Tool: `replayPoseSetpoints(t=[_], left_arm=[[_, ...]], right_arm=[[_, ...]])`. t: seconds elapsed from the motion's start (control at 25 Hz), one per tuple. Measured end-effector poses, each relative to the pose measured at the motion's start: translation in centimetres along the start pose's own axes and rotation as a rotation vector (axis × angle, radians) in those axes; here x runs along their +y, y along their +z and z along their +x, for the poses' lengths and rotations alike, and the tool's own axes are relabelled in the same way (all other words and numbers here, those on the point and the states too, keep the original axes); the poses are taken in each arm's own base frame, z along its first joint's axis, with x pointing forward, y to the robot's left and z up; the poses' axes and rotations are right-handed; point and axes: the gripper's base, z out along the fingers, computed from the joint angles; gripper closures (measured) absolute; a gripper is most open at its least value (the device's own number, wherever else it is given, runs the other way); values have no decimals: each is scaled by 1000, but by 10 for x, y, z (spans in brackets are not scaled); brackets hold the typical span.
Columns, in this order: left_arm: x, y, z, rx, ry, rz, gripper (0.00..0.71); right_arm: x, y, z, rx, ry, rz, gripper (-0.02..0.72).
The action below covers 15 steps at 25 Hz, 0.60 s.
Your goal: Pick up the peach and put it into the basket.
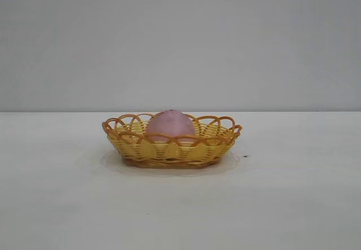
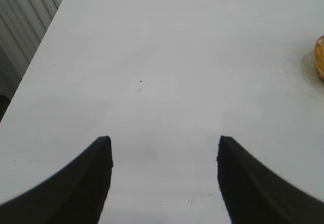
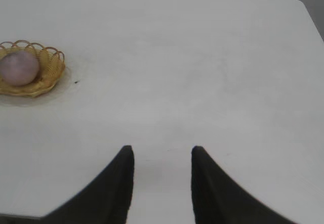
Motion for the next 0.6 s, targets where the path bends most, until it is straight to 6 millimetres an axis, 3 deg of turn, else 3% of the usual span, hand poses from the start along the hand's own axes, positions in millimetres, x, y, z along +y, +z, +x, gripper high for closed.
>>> replayPoseSetpoints(t=[0.6], left_arm=[[0, 0, 0, 0, 0, 0, 274]], right_arm=[[0, 0, 1, 3, -4, -7, 441]])
